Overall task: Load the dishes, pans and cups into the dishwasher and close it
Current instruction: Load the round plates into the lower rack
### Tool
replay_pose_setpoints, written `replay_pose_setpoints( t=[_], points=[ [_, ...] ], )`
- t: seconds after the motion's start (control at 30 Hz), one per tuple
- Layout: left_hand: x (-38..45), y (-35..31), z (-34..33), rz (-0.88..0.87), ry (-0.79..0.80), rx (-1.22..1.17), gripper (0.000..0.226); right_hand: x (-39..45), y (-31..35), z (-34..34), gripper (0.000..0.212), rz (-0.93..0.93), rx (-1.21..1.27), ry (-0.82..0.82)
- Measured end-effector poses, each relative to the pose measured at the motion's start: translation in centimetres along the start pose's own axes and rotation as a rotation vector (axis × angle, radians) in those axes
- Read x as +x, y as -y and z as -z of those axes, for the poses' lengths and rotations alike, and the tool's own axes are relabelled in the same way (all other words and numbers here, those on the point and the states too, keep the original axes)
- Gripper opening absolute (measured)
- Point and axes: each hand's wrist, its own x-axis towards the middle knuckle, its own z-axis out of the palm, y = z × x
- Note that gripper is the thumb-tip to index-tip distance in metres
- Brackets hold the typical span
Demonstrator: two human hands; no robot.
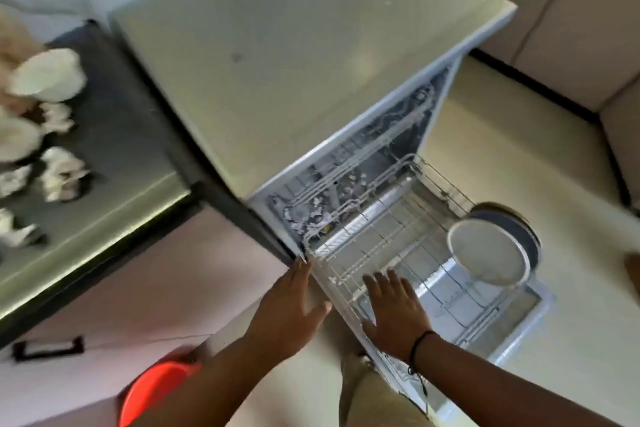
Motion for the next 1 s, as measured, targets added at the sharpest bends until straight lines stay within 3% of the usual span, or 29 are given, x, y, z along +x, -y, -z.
replay_pose_setpoints(
  t=[0.17, 0.57, 0.73, 1.0],
  points=[
    [-14.0, 7.6, 3.0, 0.189, -0.148, 0.042, 0.072, -2.1, 13.0, 0.5, 0.090, 0.353, -0.181, -0.137],
    [-43.7, 23.1, 9.7, 0.837, -0.695, 0.039, 0.074, -10.7, 48.0, 3.1, 0.078, 1.034, -0.345, -0.265],
    [-48.2, 28.3, 12.3, 1.016, -0.877, -0.053, 0.072, -11.6, 58.9, 5.3, 0.077, 1.249, -0.262, -0.246],
    [-47.4, 37.8, 20.8, 1.182, -1.048, -0.234, 0.070, -6.4, 74.0, 9.0, 0.069, 1.462, -0.075, -0.194]
  ],
)
